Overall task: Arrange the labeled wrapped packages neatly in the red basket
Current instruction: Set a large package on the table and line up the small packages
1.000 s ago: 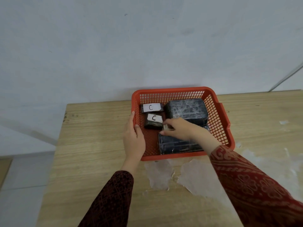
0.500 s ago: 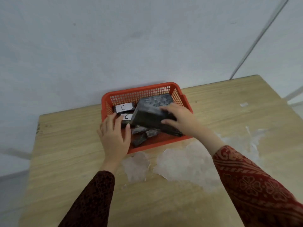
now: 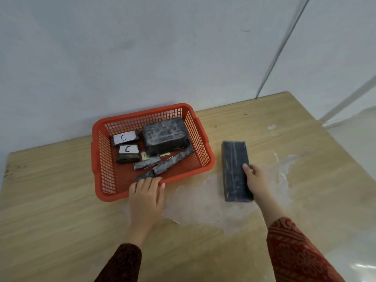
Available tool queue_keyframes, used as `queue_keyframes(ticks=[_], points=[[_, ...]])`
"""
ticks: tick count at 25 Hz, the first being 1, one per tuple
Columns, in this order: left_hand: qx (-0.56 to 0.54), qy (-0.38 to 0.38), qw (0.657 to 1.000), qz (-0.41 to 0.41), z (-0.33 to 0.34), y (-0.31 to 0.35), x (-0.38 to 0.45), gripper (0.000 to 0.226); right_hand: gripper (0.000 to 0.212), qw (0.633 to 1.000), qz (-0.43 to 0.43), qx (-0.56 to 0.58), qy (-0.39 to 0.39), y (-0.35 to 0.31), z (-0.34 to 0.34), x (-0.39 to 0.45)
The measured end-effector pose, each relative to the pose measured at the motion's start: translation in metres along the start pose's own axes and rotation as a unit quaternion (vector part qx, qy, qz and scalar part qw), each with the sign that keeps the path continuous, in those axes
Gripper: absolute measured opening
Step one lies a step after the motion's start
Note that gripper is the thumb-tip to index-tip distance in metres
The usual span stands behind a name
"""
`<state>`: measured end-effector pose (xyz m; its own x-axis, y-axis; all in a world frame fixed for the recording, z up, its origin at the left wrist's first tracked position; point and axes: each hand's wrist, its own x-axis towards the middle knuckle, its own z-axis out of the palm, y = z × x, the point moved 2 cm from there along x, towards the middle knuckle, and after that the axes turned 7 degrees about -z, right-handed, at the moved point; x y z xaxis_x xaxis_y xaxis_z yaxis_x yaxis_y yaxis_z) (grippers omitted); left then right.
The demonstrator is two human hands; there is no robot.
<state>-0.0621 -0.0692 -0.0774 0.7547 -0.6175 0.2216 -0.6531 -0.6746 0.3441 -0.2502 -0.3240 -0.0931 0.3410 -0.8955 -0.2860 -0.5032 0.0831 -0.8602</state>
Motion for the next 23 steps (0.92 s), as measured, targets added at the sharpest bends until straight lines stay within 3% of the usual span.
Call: queue_keyframes(ticks=[3, 6, 7, 9, 11, 13, 16, 18, 21, 23], points=[[0.012, 0.029, 0.999, 0.014, 0.005, -0.001, -0.003, 0.038, 0.032, 0.999, 0.015, -0.032, -0.028, 0.026, 0.015, -0.013], [0.004, 0.046, 0.999, 0.007, 0.008, 0.0, -0.003, 0.036, 0.038, 0.993, -0.008, -0.114, -0.008, 0.02, 0.023, -0.017], [-0.001, 0.049, 0.999, 0.005, 0.009, 0.0, -0.002, 0.036, 0.04, 0.99, -0.036, -0.138, 0.012, 0.011, 0.024, -0.018], [-0.006, 0.052, 0.999, 0.007, 0.011, -0.003, -0.003, 0.037, 0.033, 0.967, -0.191, -0.157, 0.054, -0.02, 0.032, -0.023], [-0.005, 0.048, 0.999, 0.009, 0.013, -0.004, -0.005, 0.038, 0.022, 0.92, -0.361, -0.152, 0.029, -0.059, 0.051, -0.028], [-0.006, 0.046, 0.999, 0.009, 0.015, -0.006, -0.005, 0.036, 0.017, 0.873, -0.456, -0.158, -0.079, -0.092, 0.084, -0.029], [-0.008, 0.035, 0.999, 0.014, 0.016, -0.008, -0.005, 0.031, 0.018, 0.8, -0.495, -0.227, -0.253, -0.121, 0.151, -0.026], [-0.007, 0.022, 1.0, 0.013, 0.016, -0.009, -0.006, 0.031, 0.018, 0.743, -0.507, -0.288, -0.329, -0.126, 0.19, -0.024], [-0.005, -0.016, 1.0, 0.003, 0.01, -0.009, -0.003, 0.03, 0.02, 0.614, -0.579, -0.419, -0.335, -0.123, 0.225, -0.021], [-0.014, -0.049, 0.999, -0.003, 0.004, -0.009, 0.003, 0.029, 0.024, 0.578, -0.589, -0.458, -0.331, -0.12, 0.235, -0.018]])
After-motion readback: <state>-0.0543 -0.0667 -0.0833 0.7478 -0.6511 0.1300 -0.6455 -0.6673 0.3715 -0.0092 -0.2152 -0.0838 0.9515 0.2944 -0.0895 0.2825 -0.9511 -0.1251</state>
